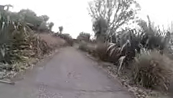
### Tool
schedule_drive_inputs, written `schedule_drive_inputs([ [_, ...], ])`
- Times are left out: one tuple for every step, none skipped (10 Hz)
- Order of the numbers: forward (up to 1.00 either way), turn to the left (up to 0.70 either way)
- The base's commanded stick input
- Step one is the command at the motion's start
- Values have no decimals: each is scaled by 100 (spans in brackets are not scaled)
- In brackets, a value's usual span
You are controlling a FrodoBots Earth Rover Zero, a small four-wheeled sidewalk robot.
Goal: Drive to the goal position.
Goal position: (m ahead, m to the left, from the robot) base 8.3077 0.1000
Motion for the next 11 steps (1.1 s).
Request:
schedule_drive_inputs([
  [100, 0],
  [100, 0],
  [100, 0],
  [100, 0],
  [100, 0],
  [100, 0],
  [100, 0],
  [100, 0],
  [100, 0],
  [100, 0],
  [100, 0],
])
